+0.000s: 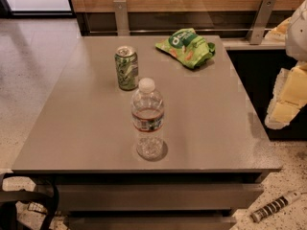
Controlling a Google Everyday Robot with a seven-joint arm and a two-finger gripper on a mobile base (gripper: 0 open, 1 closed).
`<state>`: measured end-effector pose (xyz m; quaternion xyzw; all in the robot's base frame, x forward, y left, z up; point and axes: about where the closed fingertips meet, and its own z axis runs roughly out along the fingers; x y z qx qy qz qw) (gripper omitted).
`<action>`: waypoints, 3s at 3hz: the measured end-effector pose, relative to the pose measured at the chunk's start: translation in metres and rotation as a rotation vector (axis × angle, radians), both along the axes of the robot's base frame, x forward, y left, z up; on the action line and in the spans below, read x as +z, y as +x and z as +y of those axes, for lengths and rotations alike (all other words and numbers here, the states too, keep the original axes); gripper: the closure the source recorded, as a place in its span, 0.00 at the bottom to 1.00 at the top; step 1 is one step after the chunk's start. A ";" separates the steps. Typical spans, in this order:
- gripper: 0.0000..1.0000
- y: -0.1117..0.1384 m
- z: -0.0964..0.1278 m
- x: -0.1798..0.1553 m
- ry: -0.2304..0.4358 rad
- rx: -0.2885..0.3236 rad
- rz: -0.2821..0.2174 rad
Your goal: Move green rice chip bag near water bottle
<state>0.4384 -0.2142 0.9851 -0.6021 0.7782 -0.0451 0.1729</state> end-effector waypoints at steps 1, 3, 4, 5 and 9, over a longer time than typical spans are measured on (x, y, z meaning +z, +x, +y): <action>0.00 0.000 0.000 0.000 0.000 0.000 0.000; 0.00 0.092 -0.007 0.006 0.223 -0.161 -0.182; 0.00 0.139 0.001 0.008 0.390 -0.243 -0.275; 0.00 0.194 0.023 0.013 0.561 -0.318 -0.320; 0.00 0.289 0.044 -0.038 0.709 -0.430 -0.252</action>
Offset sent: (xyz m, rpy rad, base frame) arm 0.0953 -0.0230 0.0203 0.1610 -0.1917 -0.1508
